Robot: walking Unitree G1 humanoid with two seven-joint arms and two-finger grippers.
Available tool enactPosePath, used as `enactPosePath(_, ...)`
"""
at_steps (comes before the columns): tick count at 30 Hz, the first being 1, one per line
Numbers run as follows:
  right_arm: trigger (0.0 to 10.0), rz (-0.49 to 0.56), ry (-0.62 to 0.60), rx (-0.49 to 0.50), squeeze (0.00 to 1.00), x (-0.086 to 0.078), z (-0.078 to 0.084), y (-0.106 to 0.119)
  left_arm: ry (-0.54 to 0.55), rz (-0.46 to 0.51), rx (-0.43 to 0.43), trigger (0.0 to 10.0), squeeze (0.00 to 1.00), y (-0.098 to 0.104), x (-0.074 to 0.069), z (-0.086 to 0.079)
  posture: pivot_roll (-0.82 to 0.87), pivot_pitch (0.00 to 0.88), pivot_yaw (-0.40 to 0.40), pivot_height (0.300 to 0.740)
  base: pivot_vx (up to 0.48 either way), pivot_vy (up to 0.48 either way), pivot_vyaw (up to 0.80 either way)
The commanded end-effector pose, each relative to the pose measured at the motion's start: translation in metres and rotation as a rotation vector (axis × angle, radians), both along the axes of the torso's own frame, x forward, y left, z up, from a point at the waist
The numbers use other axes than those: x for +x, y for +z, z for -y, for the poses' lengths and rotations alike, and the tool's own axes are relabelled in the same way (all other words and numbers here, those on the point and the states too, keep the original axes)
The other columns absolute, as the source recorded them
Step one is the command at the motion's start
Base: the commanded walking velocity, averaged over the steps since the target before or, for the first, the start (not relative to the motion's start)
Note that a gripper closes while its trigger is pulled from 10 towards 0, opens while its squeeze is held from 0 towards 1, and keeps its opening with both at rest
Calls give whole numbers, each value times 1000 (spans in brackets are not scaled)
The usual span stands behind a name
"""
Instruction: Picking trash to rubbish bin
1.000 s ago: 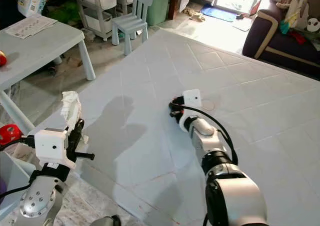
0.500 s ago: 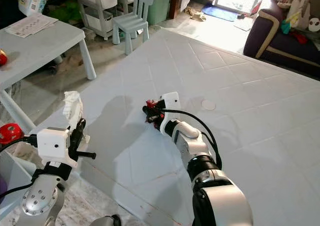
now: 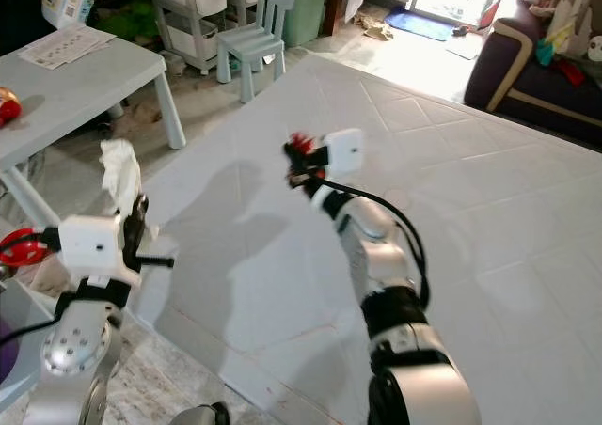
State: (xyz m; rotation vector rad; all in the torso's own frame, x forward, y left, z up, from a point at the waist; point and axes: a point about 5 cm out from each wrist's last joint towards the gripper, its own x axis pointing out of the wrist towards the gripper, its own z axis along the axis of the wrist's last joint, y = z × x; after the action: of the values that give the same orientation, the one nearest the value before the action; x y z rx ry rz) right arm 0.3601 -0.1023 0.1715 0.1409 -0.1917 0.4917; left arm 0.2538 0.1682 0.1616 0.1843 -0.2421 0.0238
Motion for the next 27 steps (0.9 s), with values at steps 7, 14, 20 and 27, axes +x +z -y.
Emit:
enactPosePath(7, 10000, -9, -200, -33, 0, -27, 45, -8, 49, -35, 7, 5804, 0, -2, 15, -4, 39, 67, -35, 740, 0, 0, 0)
enactPosePath(14, 10000, -76, -276, -36, 0, -56, 58, -21, 26, -32, -14, 10000, 0, 6, 33, 0, 11, 60, -5, 740, 0, 0, 0)
enactPosePath(20, 10000, -63, -248, -33, 0, -54, 45, -14, 27, -48, -15, 10000, 0, 4, 41, -1, -1, 64, 4, 740, 0, 0, 756)
enactPosePath(27, 10000, -63, -243, -29, 0, -51, 41, -6, 74, -63, -30, 10000, 0, 2, 43, -2, 11, 64, 1, 740, 0, 0, 800)
